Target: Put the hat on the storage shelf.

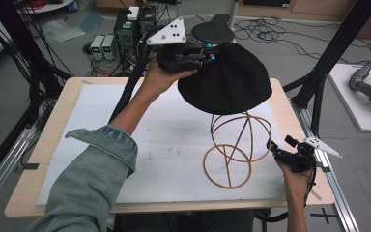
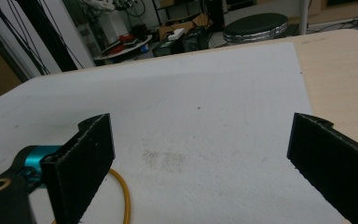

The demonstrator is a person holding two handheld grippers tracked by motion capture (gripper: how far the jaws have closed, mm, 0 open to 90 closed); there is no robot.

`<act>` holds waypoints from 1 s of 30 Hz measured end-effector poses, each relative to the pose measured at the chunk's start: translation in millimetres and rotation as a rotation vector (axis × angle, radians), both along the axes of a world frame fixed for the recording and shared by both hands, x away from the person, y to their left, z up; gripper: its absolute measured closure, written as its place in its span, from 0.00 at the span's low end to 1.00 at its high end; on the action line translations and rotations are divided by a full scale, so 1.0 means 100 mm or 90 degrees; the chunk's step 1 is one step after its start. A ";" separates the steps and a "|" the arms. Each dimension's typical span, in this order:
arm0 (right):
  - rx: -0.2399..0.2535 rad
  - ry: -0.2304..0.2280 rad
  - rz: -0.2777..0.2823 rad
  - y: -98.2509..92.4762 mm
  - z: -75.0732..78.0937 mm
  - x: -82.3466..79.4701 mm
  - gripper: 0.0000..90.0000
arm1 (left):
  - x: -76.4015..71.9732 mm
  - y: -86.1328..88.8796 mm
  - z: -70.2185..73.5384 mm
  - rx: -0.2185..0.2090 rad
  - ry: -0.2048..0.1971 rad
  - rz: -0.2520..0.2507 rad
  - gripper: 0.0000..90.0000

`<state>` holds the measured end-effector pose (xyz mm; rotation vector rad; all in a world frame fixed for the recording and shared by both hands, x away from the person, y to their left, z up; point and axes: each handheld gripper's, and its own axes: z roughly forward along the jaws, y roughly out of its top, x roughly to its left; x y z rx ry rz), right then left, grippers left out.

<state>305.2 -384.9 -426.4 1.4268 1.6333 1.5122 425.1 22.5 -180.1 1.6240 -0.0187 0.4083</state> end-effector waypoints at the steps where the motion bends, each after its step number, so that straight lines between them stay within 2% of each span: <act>1: 0.002 0.000 -0.001 0.00 0.00 0.00 0.08 | 0.00 -0.01 -0.01 0.002 0.001 -0.004 0.94; 5: 0.001 0.000 0.001 0.00 0.00 -0.01 0.08 | -0.02 -0.05 -0.03 0.015 0.005 -0.012 0.94; 14: 0.000 -0.001 0.000 0.00 0.00 -0.01 0.08 | -0.01 -0.09 -0.05 0.010 0.019 -0.043 0.94; 30: 0.001 -0.002 -0.001 -0.01 0.00 -0.01 0.08 | -0.05 -0.22 -0.13 0.033 0.029 -0.091 0.94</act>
